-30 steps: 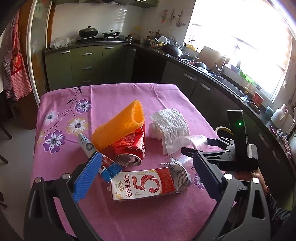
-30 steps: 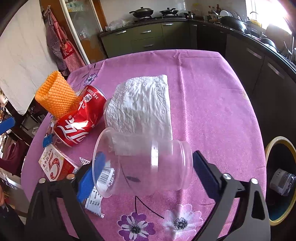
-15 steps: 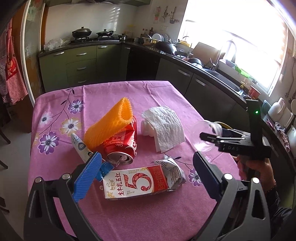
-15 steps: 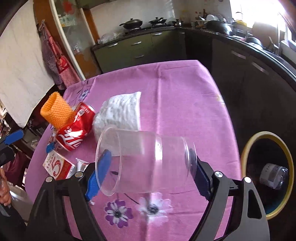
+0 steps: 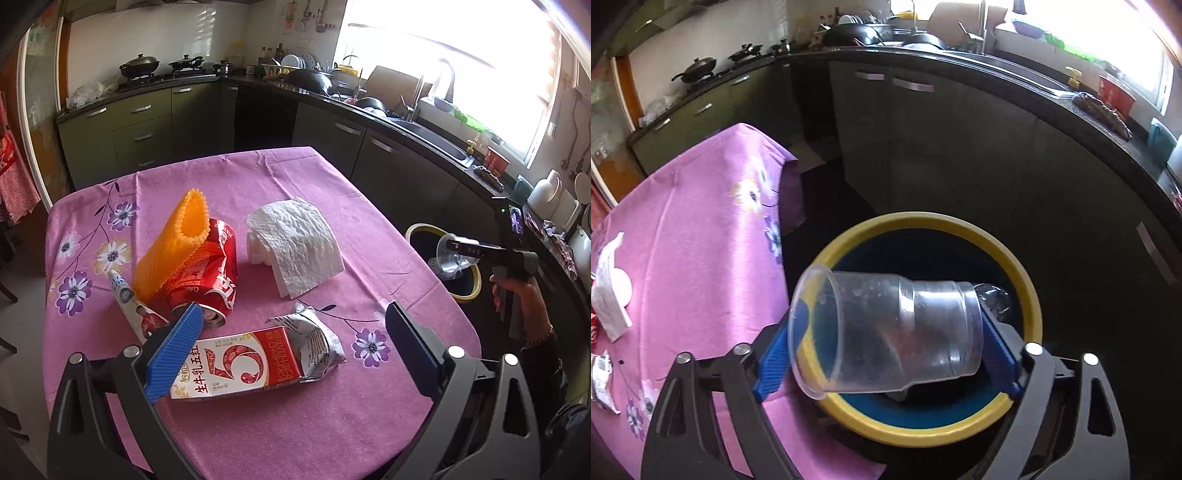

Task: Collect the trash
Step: 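Carry the plastic cup over the trash bin and open the right tool, then move the left tool to the crumpled snack wrapper and close on it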

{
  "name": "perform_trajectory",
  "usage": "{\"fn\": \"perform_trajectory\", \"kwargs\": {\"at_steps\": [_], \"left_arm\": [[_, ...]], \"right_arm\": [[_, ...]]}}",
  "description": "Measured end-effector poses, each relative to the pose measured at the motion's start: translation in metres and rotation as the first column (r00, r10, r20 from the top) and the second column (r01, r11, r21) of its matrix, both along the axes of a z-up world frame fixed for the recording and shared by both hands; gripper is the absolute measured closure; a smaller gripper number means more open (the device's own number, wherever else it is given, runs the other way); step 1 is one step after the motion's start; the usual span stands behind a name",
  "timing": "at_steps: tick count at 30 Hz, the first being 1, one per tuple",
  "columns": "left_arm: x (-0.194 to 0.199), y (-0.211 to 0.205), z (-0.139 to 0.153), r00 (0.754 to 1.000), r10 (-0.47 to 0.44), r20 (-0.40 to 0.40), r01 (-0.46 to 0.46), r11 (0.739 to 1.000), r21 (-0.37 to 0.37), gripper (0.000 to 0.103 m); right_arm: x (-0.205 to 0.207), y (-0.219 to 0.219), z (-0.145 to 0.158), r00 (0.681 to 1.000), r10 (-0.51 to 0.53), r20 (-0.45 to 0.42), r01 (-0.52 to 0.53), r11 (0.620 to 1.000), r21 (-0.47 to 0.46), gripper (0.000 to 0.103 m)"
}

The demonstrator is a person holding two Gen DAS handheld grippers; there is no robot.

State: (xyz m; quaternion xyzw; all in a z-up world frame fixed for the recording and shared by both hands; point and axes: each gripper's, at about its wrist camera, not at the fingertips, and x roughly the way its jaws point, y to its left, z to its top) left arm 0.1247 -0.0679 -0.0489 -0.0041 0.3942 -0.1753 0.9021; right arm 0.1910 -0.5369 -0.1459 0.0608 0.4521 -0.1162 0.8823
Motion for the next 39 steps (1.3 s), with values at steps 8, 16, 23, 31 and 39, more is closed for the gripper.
{"fn": "perform_trajectory", "kwargs": {"at_steps": [8, 16, 23, 31, 39], "left_arm": [[0.004, -0.032, -0.016, 0.997, -0.057, -0.057, 0.058, 0.998, 0.021, 0.008], [0.02, -0.07, -0.046, 0.983, -0.087, -0.164, 0.091, 0.996, 0.017, 0.008], [0.032, -0.077, -0.06, 0.971, -0.058, -0.232, 0.064, 0.998, 0.02, 0.008], [0.041, -0.078, -0.075, 0.945, -0.066, -0.319, 0.068, 0.998, -0.006, 0.008], [0.048, -0.087, -0.081, 0.943, -0.055, -0.329, 0.069, 0.997, 0.029, 0.008]], "right_arm": [[-0.009, -0.016, 0.0, 0.999, -0.02, 0.037, 0.019, 1.0, 0.015, 0.008], [-0.027, 0.0, 0.006, 0.998, 0.02, 0.065, -0.023, 0.999, 0.041, 0.008], [-0.035, 0.004, 0.007, 0.996, 0.044, 0.075, -0.049, 0.997, 0.063, 0.008], [-0.036, 0.007, 0.002, 0.995, 0.059, 0.079, -0.066, 0.993, 0.097, 0.007], [-0.037, 0.005, -0.004, 0.995, 0.066, 0.076, -0.075, 0.99, 0.123, 0.007]]}}
